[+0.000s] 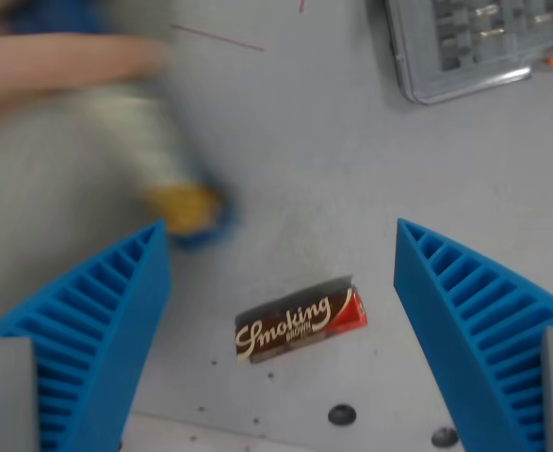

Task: Pick up the blue bag

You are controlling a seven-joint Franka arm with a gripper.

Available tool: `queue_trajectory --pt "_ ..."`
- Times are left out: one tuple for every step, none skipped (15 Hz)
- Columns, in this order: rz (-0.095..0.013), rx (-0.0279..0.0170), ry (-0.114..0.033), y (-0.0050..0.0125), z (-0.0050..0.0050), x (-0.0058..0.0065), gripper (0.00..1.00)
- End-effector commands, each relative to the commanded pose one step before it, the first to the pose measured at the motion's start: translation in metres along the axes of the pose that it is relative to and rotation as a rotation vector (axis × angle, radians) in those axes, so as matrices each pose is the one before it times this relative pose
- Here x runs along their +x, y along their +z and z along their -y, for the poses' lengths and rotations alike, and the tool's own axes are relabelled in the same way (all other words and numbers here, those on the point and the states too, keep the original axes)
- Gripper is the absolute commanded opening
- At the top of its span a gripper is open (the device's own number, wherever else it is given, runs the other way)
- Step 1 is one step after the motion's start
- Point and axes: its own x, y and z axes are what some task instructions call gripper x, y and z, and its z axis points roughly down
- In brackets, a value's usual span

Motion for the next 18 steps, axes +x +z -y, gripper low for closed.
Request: queue_trajectory --pt "-0.0969 -0.01099 -0.0683 0.01342 -0.0036 -0.00513 1.0" --pt "0.002 0.00036 0.0088 0.005 0.00011 -0.00078 1.0" --pt "-0.0004 -0.00065 0.0069 0.00333 0.00002 -0.00005 1.0" --pt "0.0004 -0.00017 0.0057 0.00333 0.00002 -0.00005 1.0" --pt "0.0011 0.00017 0.005 0.00333 0.00002 -0.00005 1.0" --pt "-0.0013 -0.00055 0.0033 0.00333 0.00002 -0.00005 1.0" --pt "-0.0009 -0.00054 0.0022 0.00333 0.00002 -0.00004 1.0" --pt "0.001 0.00014 0.0013 0.00333 0.00002 -0.00004 1.0" --pt "-0.002 -0.00073 0.0004 0.00333 0.00002 -0.00004 1.0" --pt "-0.0002 -0.00031 0.0003 0.00333 0.00002 -0.00004 1.0" --pt "0.0005 -0.00006 0.0001 0.00333 0.00002 -0.00004 1.0" --pt "-0.0007 -0.00044 0.0002 0.00333 0.00002 -0.00004 0.0" --pt "0.0 0.0 0.0 0.0 0.0 0.0 0.0" --pt "0.0 0.0 0.0 0.0 0.0 0.0 0.0" --pt "0.0 0.0 0.0 0.0 0.0 0.0 0.0" --pt "0.0 0.0 0.0 0.0 0.0 0.0 0.0" --pt "0.0 0.0 0.0 0.0 0.0 0.0 0.0" --pt "0.0 0.0 0.0 0.0 0.0 0.0 0.0"
